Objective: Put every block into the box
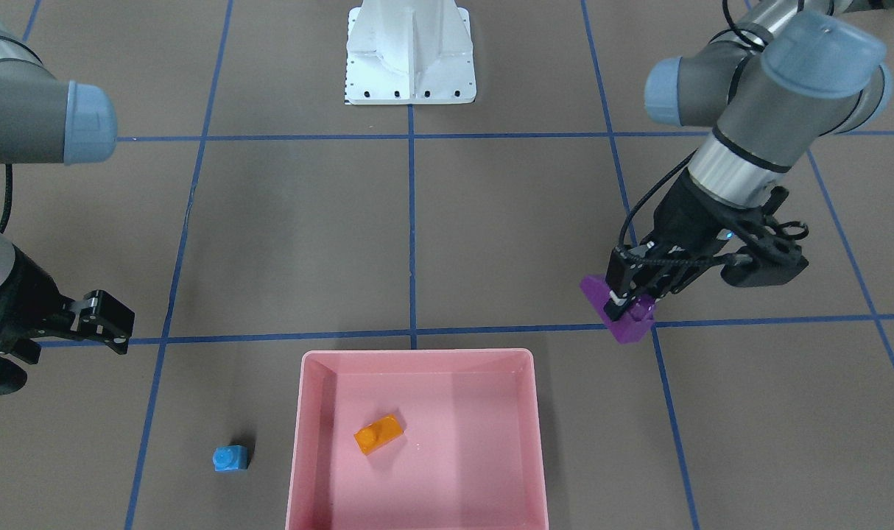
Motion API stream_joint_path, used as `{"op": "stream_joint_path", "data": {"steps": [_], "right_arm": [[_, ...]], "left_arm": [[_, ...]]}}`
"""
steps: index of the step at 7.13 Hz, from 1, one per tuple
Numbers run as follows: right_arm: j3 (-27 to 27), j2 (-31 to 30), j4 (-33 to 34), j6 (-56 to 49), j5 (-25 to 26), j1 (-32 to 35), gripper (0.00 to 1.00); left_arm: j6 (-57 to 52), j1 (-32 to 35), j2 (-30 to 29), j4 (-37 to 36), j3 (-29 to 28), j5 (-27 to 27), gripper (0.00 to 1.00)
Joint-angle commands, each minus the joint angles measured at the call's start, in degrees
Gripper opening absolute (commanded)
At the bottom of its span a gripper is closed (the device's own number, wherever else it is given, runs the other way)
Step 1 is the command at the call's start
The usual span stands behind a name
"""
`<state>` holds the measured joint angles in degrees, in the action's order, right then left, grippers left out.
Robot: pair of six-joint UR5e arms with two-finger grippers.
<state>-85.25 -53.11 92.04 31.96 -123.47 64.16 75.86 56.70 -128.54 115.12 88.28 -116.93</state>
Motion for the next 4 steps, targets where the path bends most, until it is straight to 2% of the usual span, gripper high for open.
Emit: {"op": "stream_joint_path", "data": {"steps": [1,2,3,4], "right_arm": [[11.28,0.63,-17.51,-0.49,-0.01,-0.17,0.87],[14.38,0.72,-19.42,-0.58,-0.10,-0.35,0.90],[16.06,0.90,-19.53,-0.41,-0.01,-0.52,0.97],[17.82,2.21,-19.53,0.29,0.07,-1.14,0.98]], "left_arm": [[2.53,-0.09,-15.71,-0.07,-18.23,3.97,0.00],[5.06,-1.66,-20.64,0.10,-25.36,6.43,0.00],[6.48,-4.90,-23.83,0.63,-30.13,12.80,0.00],[6.58,-7.28,-24.03,0.46,-30.62,17.13,0.09]]}}
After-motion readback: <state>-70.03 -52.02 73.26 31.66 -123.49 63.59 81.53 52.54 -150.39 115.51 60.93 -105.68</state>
